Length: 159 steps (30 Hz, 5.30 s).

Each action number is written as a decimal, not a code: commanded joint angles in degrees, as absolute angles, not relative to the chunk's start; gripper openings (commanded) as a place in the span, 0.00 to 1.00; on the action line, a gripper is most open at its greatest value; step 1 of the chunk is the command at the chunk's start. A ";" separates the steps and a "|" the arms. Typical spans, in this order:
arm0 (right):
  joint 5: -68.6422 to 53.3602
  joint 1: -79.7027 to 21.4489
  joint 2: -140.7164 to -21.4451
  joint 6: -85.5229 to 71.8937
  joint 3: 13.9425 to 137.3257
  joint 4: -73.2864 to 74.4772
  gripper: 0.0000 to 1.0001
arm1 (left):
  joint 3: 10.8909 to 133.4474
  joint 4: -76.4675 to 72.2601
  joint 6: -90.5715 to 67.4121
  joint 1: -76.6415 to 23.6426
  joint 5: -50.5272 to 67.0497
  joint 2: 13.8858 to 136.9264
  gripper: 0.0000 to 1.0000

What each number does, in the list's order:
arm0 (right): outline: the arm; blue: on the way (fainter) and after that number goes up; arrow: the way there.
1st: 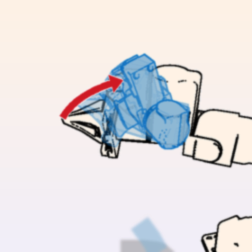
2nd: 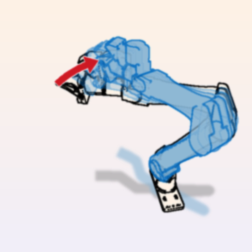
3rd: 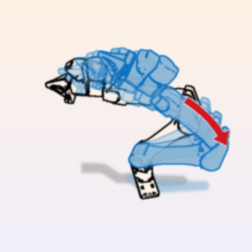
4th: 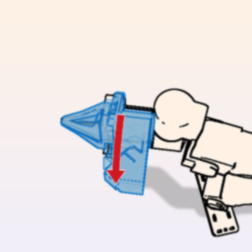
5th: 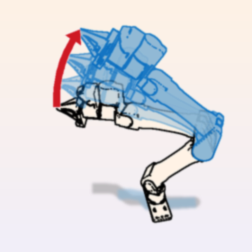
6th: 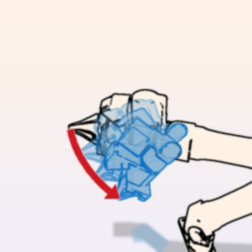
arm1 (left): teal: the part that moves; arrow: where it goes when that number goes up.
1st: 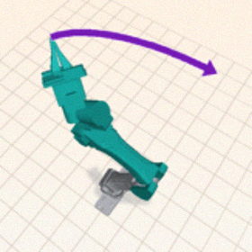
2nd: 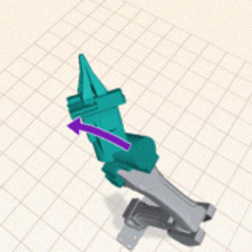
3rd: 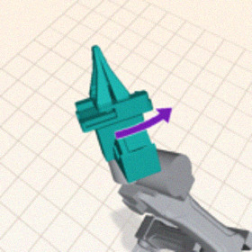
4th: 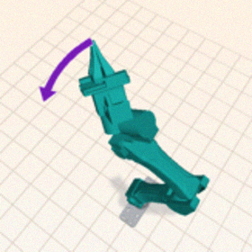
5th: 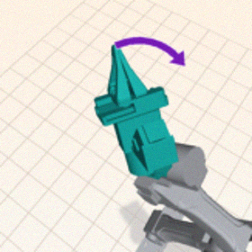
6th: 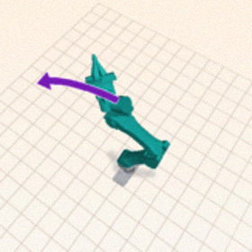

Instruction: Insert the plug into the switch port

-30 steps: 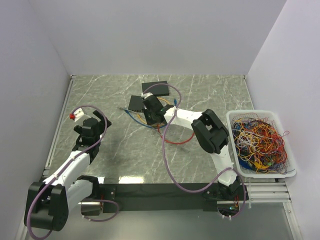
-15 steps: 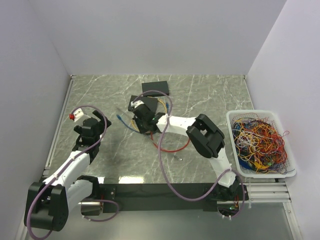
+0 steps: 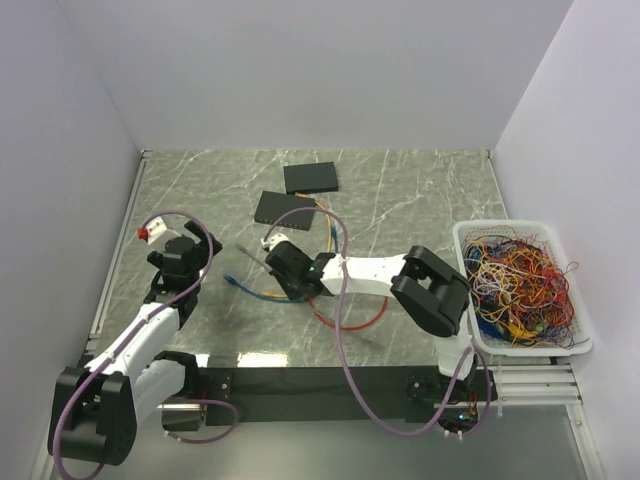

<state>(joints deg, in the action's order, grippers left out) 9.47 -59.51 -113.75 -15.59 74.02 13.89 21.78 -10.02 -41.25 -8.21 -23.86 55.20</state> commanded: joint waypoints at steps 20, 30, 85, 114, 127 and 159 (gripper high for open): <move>14.42 -58.89 -110.82 -13.63 89.72 28.57 0.56 | 20.39 -12.31 -43.33 -7.56 -23.12 54.93 0.95; 6.42 -54.59 -130.84 -12.74 117.67 31.28 0.55 | 18.20 -15.29 -46.76 -6.59 -21.89 57.83 0.91; -27.59 -51.42 -85.36 -16.79 64.96 -5.53 0.00 | 23.11 -16.16 -53.87 -7.03 18.27 29.09 0.69; -46.99 -42.46 -84.02 -32.51 55.20 -28.11 0.00 | 25.94 -18.89 -54.84 -21.00 16.34 34.81 0.60; -57.39 -39.64 -89.29 -49.48 52.12 -51.06 0.00 | 23.38 -25.58 -52.65 -23.03 18.38 34.45 0.55; -17.53 -45.08 -77.43 -20.67 55.01 -13.37 0.83 | 30.15 -11.43 -50.80 -27.33 6.50 42.10 0.01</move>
